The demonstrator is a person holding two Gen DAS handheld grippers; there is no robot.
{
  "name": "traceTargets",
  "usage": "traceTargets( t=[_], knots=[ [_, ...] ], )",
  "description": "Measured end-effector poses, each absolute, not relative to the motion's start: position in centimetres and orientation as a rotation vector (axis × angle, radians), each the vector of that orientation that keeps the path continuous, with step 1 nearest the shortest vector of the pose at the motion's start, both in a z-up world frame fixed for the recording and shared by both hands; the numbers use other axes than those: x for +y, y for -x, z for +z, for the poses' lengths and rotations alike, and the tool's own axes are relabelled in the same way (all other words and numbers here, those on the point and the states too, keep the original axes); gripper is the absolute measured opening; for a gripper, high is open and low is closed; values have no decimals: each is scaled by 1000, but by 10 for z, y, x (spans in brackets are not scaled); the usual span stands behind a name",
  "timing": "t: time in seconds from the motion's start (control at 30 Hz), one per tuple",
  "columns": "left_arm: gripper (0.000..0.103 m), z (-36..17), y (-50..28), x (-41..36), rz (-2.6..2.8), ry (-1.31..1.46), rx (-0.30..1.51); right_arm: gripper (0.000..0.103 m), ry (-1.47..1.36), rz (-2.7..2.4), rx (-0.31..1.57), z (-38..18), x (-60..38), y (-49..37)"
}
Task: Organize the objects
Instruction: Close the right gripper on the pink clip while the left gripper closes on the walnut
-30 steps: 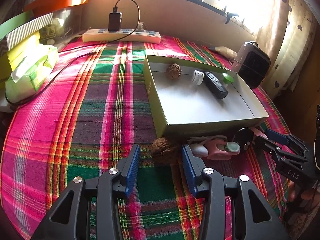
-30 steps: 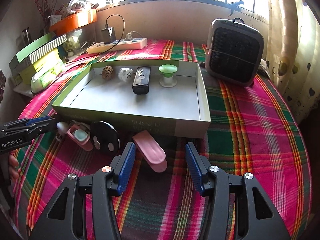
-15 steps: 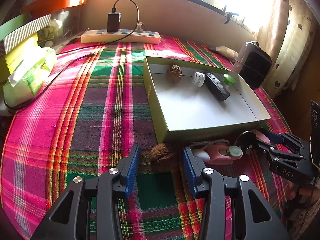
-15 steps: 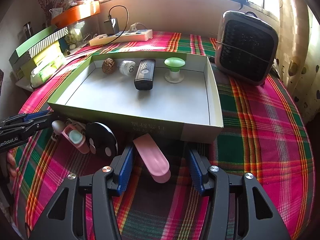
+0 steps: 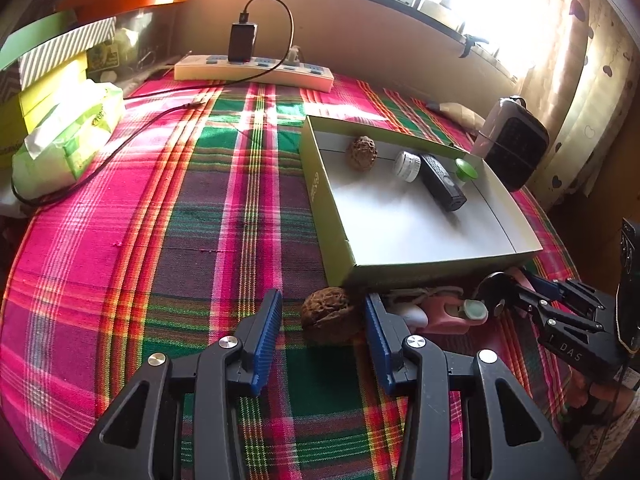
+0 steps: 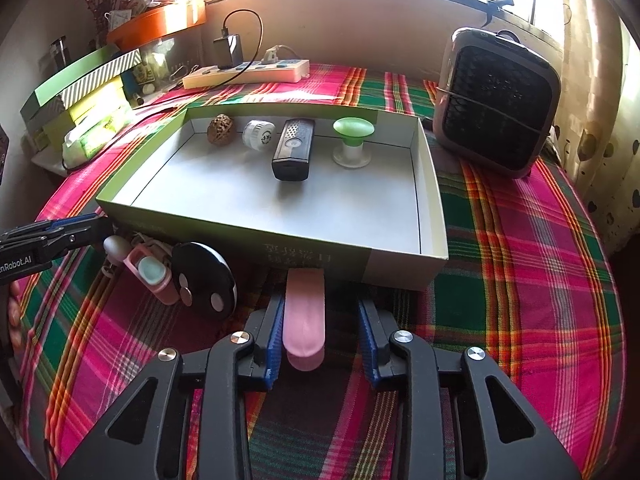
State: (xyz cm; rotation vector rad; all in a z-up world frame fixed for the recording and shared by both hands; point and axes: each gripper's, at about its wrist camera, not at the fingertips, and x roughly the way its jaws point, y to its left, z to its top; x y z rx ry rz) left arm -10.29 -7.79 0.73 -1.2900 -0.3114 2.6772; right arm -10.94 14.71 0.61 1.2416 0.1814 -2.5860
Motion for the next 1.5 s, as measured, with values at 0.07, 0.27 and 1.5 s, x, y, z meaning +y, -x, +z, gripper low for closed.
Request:
traceTargets(
  t=[0.07, 0.27, 1.5],
  knots=[
    [40, 7, 103, -79, 2677, 1292, -310, 27, -1241, -2584, 182, 6, 147, 110],
    [40, 6, 107, -75, 2676, 1305, -250, 23, -1238, -2578, 186, 6, 146, 110],
    [29, 7, 104, -76, 2701, 1313, -249, 19, -1232, -2586, 188, 7, 146, 110]
  ],
)
